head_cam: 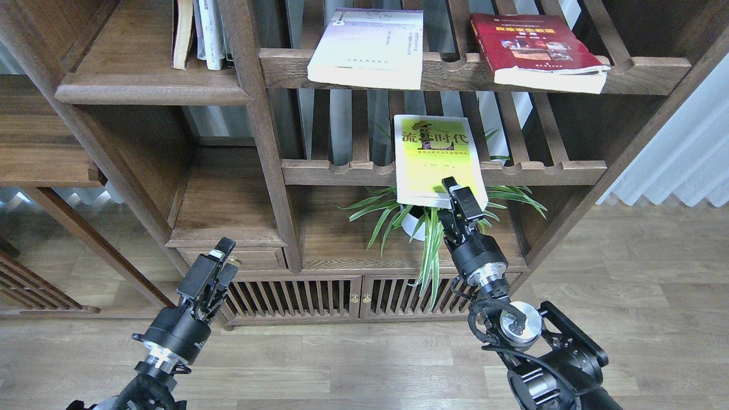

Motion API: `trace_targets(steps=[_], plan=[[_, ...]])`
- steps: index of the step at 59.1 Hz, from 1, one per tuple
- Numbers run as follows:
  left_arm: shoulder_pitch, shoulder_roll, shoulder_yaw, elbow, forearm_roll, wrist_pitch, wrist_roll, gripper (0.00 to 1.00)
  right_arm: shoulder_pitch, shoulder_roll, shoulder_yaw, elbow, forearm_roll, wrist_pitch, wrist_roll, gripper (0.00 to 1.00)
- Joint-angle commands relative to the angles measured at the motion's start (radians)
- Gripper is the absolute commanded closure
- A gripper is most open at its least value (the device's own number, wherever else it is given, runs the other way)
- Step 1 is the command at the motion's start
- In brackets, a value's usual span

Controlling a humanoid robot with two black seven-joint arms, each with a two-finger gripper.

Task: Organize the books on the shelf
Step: 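Grasp the yellow-green book's lower edge with the right gripper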

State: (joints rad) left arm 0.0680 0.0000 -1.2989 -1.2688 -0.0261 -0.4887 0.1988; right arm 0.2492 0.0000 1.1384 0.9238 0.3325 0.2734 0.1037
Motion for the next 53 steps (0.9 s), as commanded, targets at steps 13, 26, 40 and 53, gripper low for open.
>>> trace_targets(steps=[13,26,40,53], plan=[[-0.001,0.000,-0.002,-0.001,0.000,0.000,0.001,0.00,0.039,0.000,0.001,-0.045,0.011,-0.025,0.001,0.02],[-0.001,0.000,-0.010,-0.001,0.000,0.000,0.001,0.00,0.052,0.000,0.001,-0.059,0.014,-0.025,0.001,0.09],[-0.001,0.000,-0.013,-0.001,0.000,0.000,0.002,0.00,0.052,0.000,-0.009,-0.062,0.022,-0.025,-0.001,0.27],[-0.001,0.000,-0.014,0.000,0.000,0.000,0.001,0.00,0.052,0.000,-0.048,-0.068,0.022,-0.013,-0.001,0.49]])
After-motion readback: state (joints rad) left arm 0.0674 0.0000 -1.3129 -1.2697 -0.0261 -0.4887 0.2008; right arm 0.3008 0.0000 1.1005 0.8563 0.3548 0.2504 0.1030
